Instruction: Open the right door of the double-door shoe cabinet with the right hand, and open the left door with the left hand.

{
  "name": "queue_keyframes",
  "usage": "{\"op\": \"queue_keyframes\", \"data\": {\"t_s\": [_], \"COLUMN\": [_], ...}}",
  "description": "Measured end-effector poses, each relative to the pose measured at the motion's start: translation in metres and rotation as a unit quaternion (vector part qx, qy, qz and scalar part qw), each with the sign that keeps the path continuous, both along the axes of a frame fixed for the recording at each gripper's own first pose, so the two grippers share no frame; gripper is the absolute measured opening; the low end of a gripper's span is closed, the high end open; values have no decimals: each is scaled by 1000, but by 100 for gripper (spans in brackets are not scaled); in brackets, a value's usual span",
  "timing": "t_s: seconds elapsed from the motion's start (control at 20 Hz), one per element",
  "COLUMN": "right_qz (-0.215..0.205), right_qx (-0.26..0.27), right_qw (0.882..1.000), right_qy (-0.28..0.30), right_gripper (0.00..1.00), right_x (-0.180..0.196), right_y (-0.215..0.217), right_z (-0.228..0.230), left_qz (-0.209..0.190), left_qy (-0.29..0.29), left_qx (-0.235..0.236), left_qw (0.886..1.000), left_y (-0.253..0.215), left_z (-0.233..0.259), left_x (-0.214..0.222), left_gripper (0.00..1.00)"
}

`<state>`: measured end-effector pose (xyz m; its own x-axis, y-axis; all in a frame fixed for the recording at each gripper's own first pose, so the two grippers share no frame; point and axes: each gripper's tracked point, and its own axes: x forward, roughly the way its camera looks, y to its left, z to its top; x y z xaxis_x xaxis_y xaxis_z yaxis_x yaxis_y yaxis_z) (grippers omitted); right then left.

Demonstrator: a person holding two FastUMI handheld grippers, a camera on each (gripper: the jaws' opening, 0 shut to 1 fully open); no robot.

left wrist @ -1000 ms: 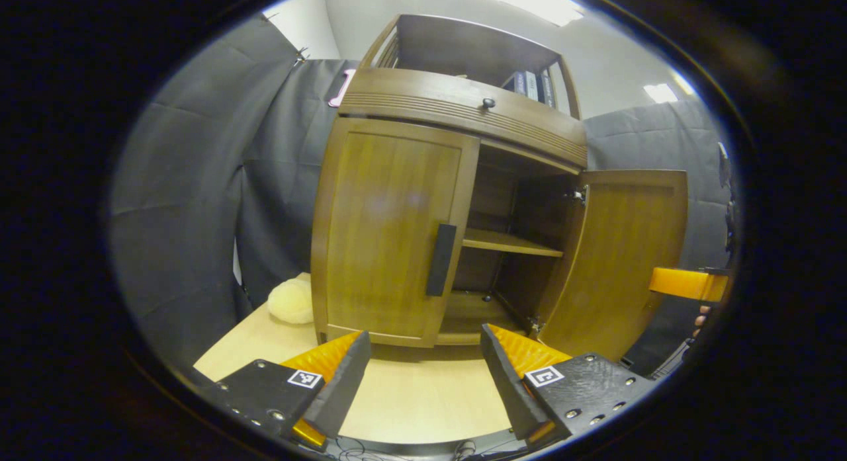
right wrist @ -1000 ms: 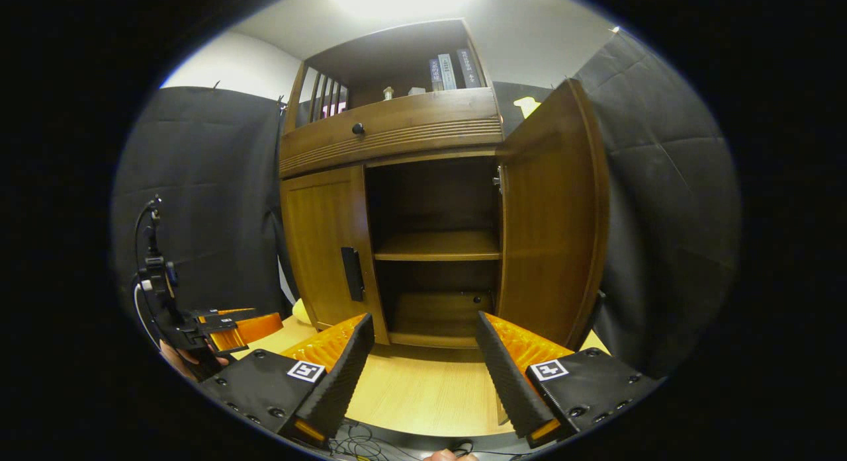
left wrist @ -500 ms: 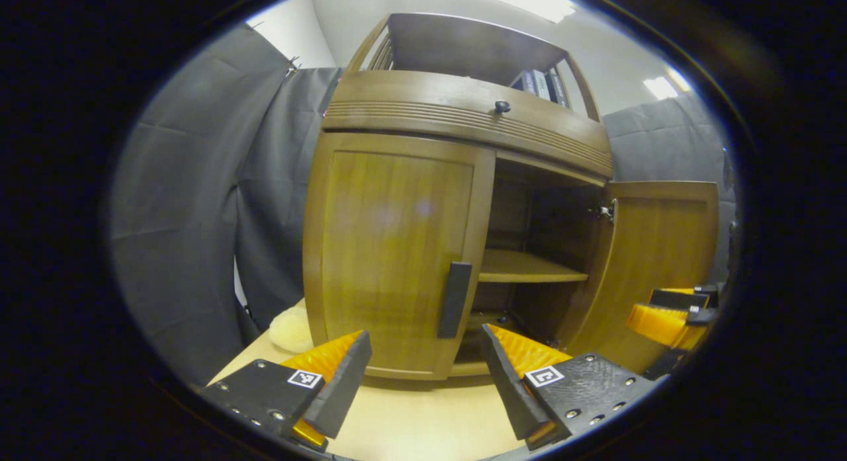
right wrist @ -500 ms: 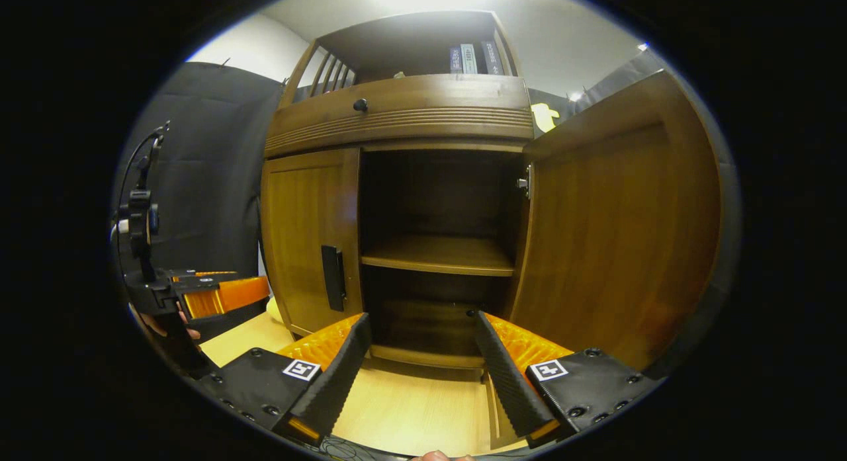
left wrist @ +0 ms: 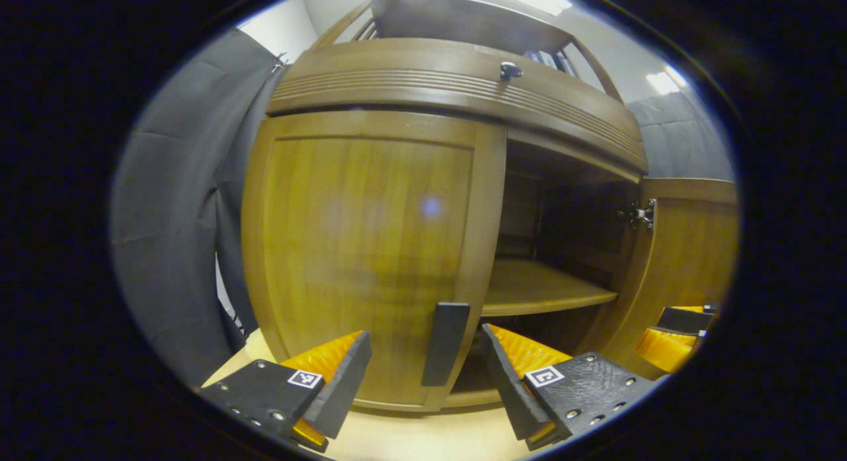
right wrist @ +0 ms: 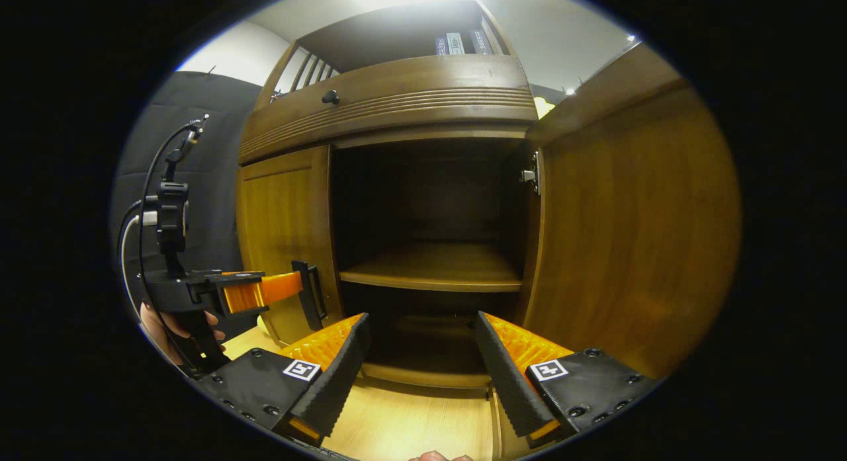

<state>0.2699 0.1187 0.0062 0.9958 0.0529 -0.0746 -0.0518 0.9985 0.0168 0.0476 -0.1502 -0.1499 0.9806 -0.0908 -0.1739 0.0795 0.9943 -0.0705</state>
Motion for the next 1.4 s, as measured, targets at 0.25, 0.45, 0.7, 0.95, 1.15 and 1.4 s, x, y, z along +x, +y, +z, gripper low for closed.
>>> {"op": "queue_keyframes", "data": {"t_s": [0.25, 0.45, 0.7, 0.95, 1.15, 1.4], "right_qz": [-1, 9, 11, 12, 13, 12], "right_qx": [1, -8, -5, -4, -6, -5], "right_qw": [1000, 1000, 1000, 1000, 1000, 1000], "right_qy": [-4, -5, 4, 5, 8, 5], "right_gripper": [97, 97, 98, 98, 97, 97], "right_x": [27, 38, 47, 50, 50, 45], "right_y": [-3, 0, 0, 1, 2, 3], "right_z": [0, -2, -5, -6, -8, -6], "left_qz": [-8, 3, 14, 26, 25, 17], "left_qy": [15, 23, 12, -7, -7, 3], "left_qx": [22, 25, 17, 50, 41, 36], "left_qw": [1000, 999, 1000, 998, 999, 999], "left_y": [-1, 2, 1, -2, -1, -2], "left_z": [3, 9, 5, 5, 3, 0], "left_x": [0, 1, 12, 15, 13, 14], "left_gripper": [94, 62, 37, 27, 17, 7]}}
